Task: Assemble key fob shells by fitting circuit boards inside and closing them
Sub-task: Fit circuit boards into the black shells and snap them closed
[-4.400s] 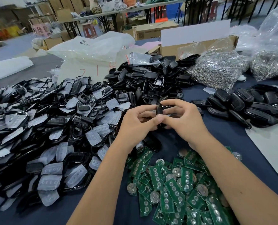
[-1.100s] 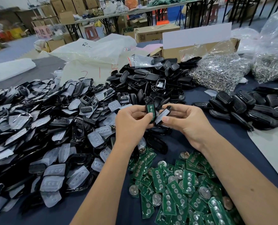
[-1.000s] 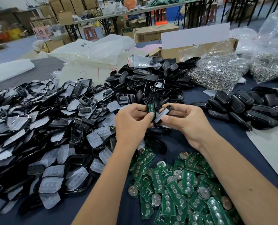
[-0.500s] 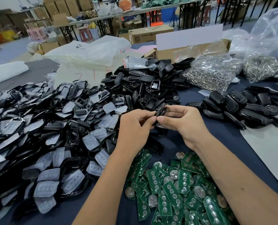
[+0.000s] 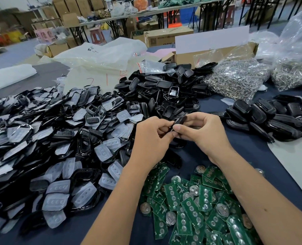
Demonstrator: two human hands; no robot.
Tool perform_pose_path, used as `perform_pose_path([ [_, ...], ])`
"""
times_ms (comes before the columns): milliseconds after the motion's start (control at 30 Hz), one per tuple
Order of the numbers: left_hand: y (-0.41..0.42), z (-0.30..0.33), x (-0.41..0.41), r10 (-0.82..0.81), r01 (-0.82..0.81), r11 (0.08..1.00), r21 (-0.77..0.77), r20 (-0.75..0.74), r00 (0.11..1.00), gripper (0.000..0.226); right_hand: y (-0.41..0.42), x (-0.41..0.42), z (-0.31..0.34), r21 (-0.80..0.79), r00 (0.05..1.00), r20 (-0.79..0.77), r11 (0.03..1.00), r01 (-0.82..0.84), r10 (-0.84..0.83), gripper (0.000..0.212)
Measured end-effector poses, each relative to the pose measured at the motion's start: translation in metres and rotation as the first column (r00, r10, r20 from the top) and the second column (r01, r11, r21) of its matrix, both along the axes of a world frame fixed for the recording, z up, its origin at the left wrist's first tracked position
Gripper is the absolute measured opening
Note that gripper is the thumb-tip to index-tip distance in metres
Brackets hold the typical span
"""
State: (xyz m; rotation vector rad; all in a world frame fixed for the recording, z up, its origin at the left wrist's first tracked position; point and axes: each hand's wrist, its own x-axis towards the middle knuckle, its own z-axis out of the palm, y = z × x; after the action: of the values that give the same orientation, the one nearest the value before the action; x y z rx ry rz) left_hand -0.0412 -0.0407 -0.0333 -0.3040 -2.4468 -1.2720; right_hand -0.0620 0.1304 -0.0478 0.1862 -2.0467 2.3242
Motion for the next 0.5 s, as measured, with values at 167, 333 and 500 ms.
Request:
perform_pose_path([
  [167, -0.007, 0.002, -0.001, -0.048, 0.037, 0.995, 0.091, 0.118, 0.992, 0.026, 0.01, -0.003, 0.004, 0.117, 0.991, -0.062, 0.987, -0.11, 0.118, 0.037],
  [333, -0.009, 0.007, 0.001, -0.101, 0.092, 0.993, 0.08, 0.121, 0.988, 0.05, 0.013, -0.004, 0.003, 0.266, 0.975, -0.165, 0.959, -0.1, 0.148, 0.023],
  [500, -0.01, 0.005, 0.0, -0.114, 0.113, 0.993, 0.022, 0.069, 0.991, 0.034, 0.013, -0.003, 0.004, 0.26, 0.963, -0.209, 0.959, -0.112, 0.169, 0.019],
])
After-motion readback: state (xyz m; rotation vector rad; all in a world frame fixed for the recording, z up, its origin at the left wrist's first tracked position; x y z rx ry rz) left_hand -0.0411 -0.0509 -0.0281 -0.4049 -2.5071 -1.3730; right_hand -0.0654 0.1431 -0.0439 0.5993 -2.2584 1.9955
